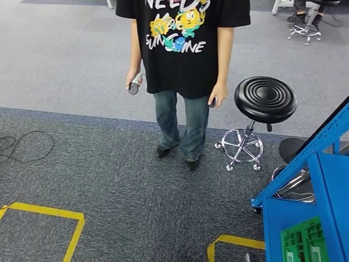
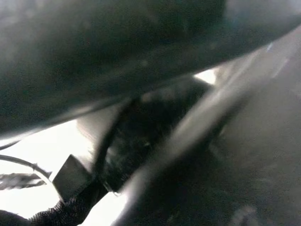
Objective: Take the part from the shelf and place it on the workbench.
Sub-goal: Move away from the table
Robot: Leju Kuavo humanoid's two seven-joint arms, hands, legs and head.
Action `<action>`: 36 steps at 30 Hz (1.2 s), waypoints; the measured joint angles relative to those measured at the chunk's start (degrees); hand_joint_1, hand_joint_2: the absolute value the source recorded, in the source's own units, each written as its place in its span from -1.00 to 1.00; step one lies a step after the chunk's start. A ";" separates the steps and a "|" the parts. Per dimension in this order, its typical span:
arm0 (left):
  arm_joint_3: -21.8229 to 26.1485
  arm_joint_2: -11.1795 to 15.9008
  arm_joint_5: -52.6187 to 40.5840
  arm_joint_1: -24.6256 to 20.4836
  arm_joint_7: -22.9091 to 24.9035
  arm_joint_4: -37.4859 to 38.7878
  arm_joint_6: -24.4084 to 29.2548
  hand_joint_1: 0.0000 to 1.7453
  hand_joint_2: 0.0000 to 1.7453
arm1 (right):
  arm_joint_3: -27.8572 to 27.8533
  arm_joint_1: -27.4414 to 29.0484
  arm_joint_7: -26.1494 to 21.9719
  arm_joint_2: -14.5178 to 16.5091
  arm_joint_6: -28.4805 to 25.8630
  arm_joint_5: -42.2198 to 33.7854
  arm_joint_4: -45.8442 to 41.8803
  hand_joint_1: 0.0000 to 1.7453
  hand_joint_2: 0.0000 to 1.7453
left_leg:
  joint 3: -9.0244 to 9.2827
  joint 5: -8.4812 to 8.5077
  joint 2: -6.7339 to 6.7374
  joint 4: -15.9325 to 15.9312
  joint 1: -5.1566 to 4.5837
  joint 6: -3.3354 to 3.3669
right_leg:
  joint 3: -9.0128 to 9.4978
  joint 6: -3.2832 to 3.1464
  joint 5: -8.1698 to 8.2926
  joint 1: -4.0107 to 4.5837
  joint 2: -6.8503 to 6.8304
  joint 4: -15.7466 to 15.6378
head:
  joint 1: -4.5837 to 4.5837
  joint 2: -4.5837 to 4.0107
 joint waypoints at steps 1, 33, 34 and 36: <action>0.22 0.06 -0.07 0.02 -1.14 0.01 -0.03 -1.00 -1.00 | 0.28 0.04 0.03 0.10 0.02 0.49 0.01 -1.00 -1.00 | 1.76 2.16 -1.41 -4.14 -0.16 0.54 | 0.06 0.05 0.02 0.05 0.70 0.02 | 0.02 0.00; 3.38 0.05 0.52 0.90 -1.01 0.17 2.60 -1.00 -1.00 | 4.31 -0.12 1.24 0.92 0.27 4.64 0.19 -1.00 -1.00 | 3.88 4.01 -3.42 -9.14 -0.40 0.69 | -0.52 -0.13 0.89 0.35 1.75 -0.05 | 0.02 0.00; 3.45 0.08 0.58 0.90 -1.01 0.19 2.61 -1.00 -1.00 | 4.34 -0.21 1.24 1.02 0.29 4.66 0.22 -1.00 -1.00 | 4.60 4.47 -4.58 -11.01 -0.48 0.93 | -0.80 0.12 1.04 0.24 2.41 -0.01 | 0.03 0.00; 3.51 0.11 0.68 0.87 -0.93 0.20 2.64 -1.00 -1.00 | 4.40 -0.21 1.25 1.16 0.36 4.73 0.28 -1.00 -1.00 | 4.85 4.46 -4.36 -12.01 -0.62 1.15 | -1.39 0.83 1.47 -0.07 3.78 -0.13 | 0.01 0.00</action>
